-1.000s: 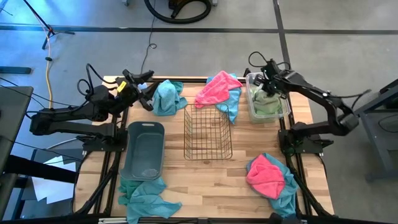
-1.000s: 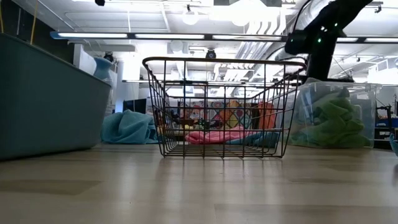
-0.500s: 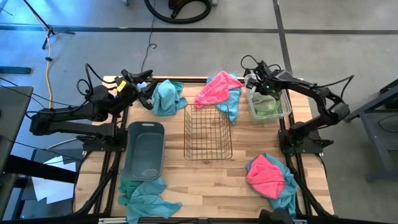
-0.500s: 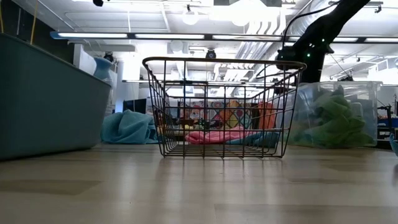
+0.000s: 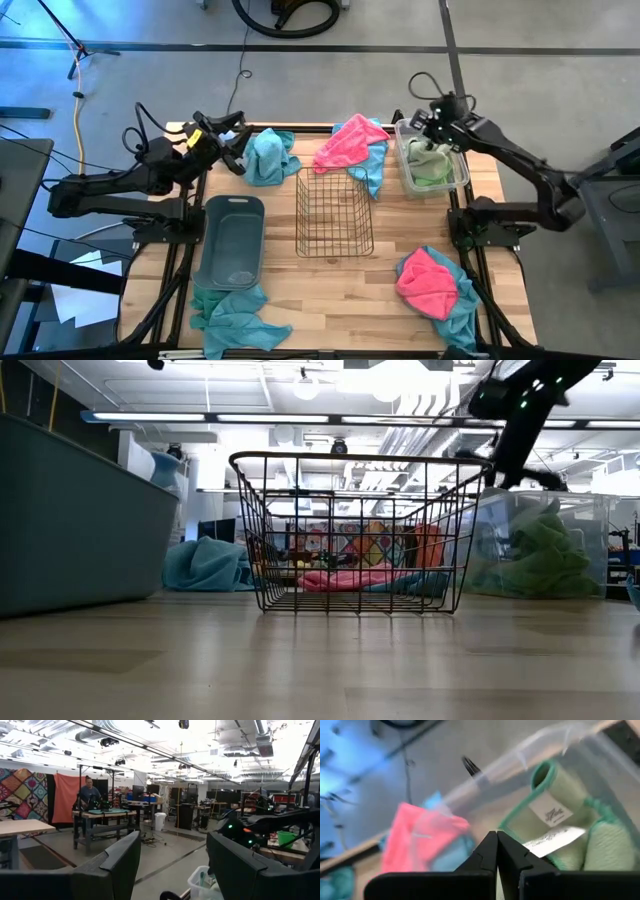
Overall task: Sort microfiber towel by color & place in baskets
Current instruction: Put the blue towel into the wire basket
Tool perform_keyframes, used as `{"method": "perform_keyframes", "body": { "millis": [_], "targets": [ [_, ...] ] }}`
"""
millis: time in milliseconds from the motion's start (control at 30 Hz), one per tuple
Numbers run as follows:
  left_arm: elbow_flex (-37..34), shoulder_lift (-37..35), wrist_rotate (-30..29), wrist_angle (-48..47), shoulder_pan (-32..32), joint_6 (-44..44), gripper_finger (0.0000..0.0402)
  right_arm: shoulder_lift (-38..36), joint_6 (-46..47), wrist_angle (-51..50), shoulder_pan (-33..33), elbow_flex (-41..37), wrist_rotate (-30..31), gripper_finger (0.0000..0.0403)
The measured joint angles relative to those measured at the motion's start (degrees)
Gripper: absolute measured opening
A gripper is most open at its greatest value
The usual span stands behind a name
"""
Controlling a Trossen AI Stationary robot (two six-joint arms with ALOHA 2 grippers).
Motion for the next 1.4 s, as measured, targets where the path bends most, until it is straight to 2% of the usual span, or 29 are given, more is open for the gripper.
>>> {"method": "perform_keyframes", "body": {
  "millis": [200, 367, 567, 700, 833, 1067, 1267, 1400],
  "targets": [
    [0.00, -2.55, 0.26, -0.05, -0.11, -0.48, 0.0213, -9.67, -0.85, 5.00, -0.17, 0.00, 0.50, 0.0000],
    [0.00, -4.99, 3.59, 0.04, -0.13, -6.32, 0.0213, -15.90, -7.20, 20.81, 2.46, 0.04, -2.01, 0.0000],
    [0.00, -4.90, 9.47, -0.66, -0.13, -9.14, 0.0213, -16.12, -12.59, 40.22, 9.16, 0.11, -15.91, 0.0000],
    [0.00, -4.78, 14.10, -3.07, -0.17, -12.43, 0.0213, -13.63, -12.90, 42.09, 16.74, 0.11, -15.97, 0.0012],
    [0.00, -4.75, 17.95, -5.92, -0.15, -15.78, 0.0213, -9.58, -14.15, 43.06, 24.92, 0.11, -12.95, 0.0049],
    [0.00, -4.05, 24.92, -5.62, -0.21, -20.32, 0.0213, -4.50, -26.62, 53.06, 37.14, 0.11, -12.23, 0.0148],
    [0.00, -2.15, 25.06, -2.64, -1.66, -26.36, 0.0213, -5.93, -36.13, 52.16, 43.39, 0.11, -12.19, 0.0229],
    [0.00, -0.36, 24.85, 2.16, -2.70, -27.06, 0.0213, -7.25, -41.82, 50.47, 46.87, 0.11, -12.20, 0.0262]
  ]
}}
